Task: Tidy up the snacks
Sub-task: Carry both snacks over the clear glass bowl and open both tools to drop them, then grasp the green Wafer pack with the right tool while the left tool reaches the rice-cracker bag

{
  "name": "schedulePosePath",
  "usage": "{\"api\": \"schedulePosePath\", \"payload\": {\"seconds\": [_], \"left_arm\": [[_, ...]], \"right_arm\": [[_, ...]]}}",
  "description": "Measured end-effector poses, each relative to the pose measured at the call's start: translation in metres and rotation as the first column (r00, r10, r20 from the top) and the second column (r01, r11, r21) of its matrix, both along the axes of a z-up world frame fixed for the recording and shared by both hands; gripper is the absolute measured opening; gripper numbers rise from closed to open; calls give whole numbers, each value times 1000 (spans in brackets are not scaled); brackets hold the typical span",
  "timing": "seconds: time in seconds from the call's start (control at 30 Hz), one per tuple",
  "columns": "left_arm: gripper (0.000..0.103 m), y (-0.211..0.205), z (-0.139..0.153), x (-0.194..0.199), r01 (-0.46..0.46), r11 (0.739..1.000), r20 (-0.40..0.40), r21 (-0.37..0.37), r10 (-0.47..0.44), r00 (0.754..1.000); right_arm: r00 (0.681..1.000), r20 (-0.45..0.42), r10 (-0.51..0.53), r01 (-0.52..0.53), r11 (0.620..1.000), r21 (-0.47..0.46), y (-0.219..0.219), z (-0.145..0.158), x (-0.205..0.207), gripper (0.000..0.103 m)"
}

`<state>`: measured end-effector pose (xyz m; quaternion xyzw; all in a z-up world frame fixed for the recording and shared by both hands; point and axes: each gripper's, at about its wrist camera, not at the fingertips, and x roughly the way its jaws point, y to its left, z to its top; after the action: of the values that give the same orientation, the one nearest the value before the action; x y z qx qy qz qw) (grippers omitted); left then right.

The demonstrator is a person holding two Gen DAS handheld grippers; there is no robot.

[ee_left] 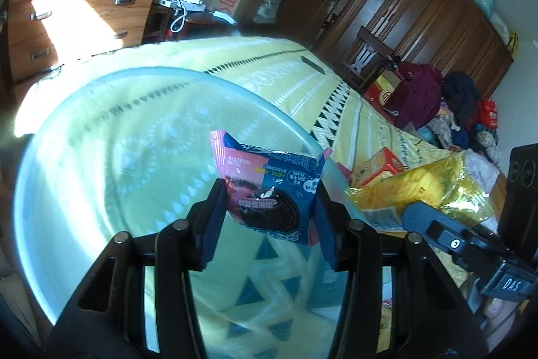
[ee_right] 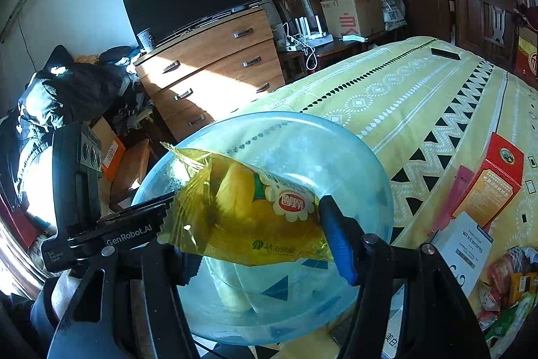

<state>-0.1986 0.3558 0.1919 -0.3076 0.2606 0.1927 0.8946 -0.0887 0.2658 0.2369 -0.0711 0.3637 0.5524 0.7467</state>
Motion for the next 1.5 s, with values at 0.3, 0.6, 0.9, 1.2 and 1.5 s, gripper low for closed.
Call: {"api": "schedulePosePath", "payload": {"seconds": [0.3, 0.6, 0.9, 1.2, 1.5], "left_arm": [[50, 32, -9, 12, 55, 998, -149, -6, -56, 987], [71, 39, -17, 9, 65, 998, -192, -13, -66, 979], [85, 38, -13, 11, 50, 999, -182, -6, -50, 982], [85, -14, 26, 0, 81, 991, -33, 106, -78, 996], [86, -132, 55, 33, 420, 892, 63, 164, -435, 898]], "right_arm": [[993, -112, 21, -31, 996, -86, 29, -18, 16, 67], [990, -138, 34, -53, 990, -132, 40, -38, 9, 69], [992, -113, -50, 43, 997, -63, 8, -25, 15, 81], [940, 74, -333, 329, 942, 61, -170, -10, 22, 81], [798, 131, -589, 597, 741, -308, -300, -121, 116, 70]]}}
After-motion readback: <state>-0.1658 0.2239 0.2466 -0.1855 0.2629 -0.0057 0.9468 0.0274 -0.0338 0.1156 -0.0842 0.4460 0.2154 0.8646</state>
